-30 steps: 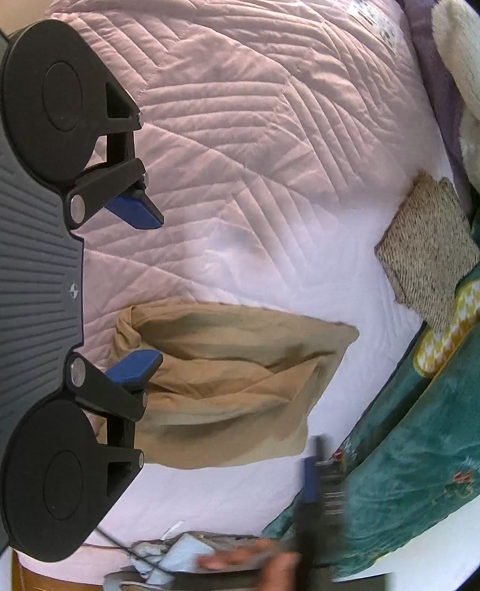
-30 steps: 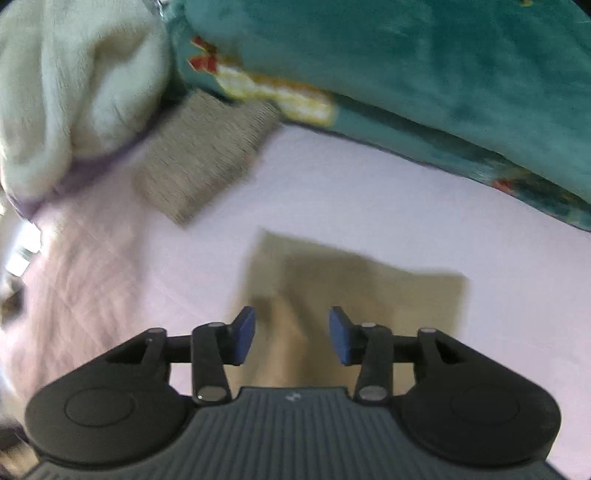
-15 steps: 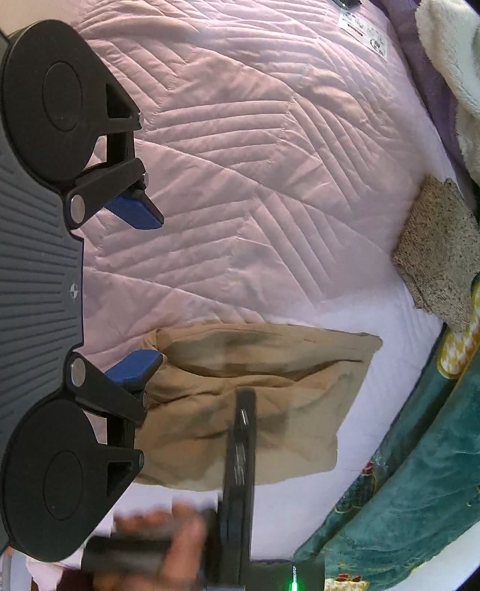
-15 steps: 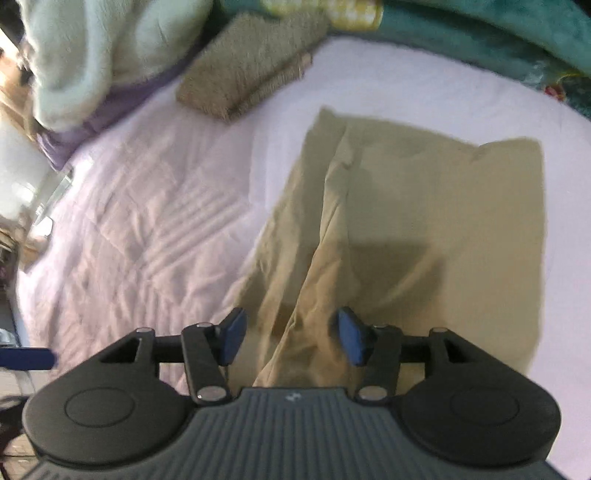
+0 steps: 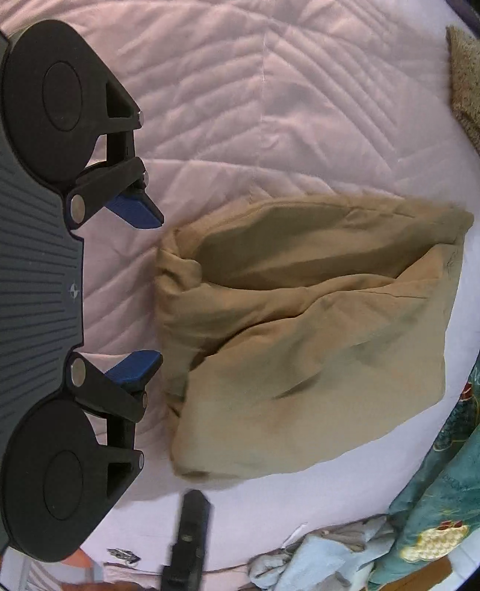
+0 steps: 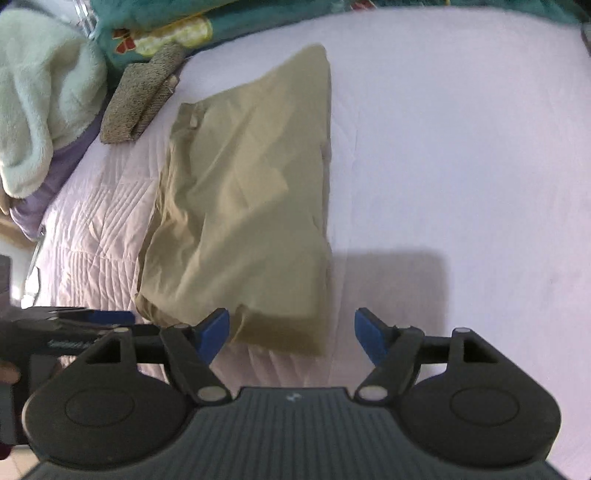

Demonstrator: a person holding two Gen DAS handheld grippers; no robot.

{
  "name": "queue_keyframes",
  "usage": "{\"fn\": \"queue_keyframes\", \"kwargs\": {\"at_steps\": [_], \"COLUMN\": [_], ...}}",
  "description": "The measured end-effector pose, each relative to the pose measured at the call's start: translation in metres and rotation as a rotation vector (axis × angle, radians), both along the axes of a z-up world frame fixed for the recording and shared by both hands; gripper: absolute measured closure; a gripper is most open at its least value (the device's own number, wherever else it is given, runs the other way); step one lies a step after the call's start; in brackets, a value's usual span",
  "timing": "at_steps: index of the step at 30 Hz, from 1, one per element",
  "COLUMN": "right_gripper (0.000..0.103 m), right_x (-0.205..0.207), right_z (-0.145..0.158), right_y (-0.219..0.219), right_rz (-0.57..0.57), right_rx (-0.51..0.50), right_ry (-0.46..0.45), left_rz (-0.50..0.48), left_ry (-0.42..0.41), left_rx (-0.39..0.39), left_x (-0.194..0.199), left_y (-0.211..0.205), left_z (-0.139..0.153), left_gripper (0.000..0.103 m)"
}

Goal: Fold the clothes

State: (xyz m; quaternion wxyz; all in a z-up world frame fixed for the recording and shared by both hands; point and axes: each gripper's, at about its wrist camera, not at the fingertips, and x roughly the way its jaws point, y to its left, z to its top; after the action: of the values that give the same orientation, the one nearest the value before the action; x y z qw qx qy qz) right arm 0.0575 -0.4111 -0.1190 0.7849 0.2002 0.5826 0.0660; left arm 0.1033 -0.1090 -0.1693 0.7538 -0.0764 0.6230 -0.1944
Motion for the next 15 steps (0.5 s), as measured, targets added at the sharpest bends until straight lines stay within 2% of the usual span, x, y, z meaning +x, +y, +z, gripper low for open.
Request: {"fn": "queue_keyframes", "kwargs": {"at_steps": [3, 7, 8, 9, 10, 11, 12, 13, 14, 15], "right_gripper": [0.028, 0.03, 0.04, 0.058, 0.068, 0.082, 0.088, 0.089, 0.09, 0.091], "right_x": [0.002, 0.004, 0.005, 0.004, 0.004, 0.003, 0.002, 0.002, 0.002, 0.002], "right_z": [-0.014, -0.034, -0.038, -0.04, -0.04, -0.039, -0.038, -0.037, -0.036, -0.034], "right_y": [0.004, 0.007, 0.009, 0.01, 0.011, 0.012, 0.011, 0.01, 0.009, 0.008], "right_rz": [-0.021, -0.012, 0.002, 0.017, 0.029, 0.039, 0.04, 0.033, 0.028, 0.028], "right_rx": [0.02, 0.075, 0.093, 0.101, 0.099, 0.097, 0.101, 0.114, 0.124, 0.126], "right_ry": [-0.018, -0.001, -0.003, -0.008, -0.013, -0.021, -0.026, -0.024, -0.021, -0.021], "left_rz": [0.007, -0.036, -0.046, -0.054, -0.059, -0.059, -0.052, -0.045, -0.039, -0.035], "left_ry": [-0.008, -0.022, -0.038, -0.053, -0.067, -0.074, -0.07, -0.066, -0.062, -0.063], "left_rx": [-0.002, 0.072, 0.08, 0.086, 0.088, 0.082, 0.059, 0.037, 0.014, -0.001], "left_x": [0.007, 0.012, 0.011, 0.01, 0.009, 0.008, 0.007, 0.008, 0.008, 0.009], "left_y": [-0.001, -0.014, -0.016, -0.018, -0.018, -0.017, -0.015, -0.012, -0.01, -0.009], "left_z": [-0.004, -0.014, -0.014, -0.014, -0.013, -0.012, -0.012, -0.011, -0.009, -0.007], "left_gripper": [0.029, 0.031, 0.032, 0.035, 0.045, 0.055, 0.062, 0.077, 0.083, 0.084]}}
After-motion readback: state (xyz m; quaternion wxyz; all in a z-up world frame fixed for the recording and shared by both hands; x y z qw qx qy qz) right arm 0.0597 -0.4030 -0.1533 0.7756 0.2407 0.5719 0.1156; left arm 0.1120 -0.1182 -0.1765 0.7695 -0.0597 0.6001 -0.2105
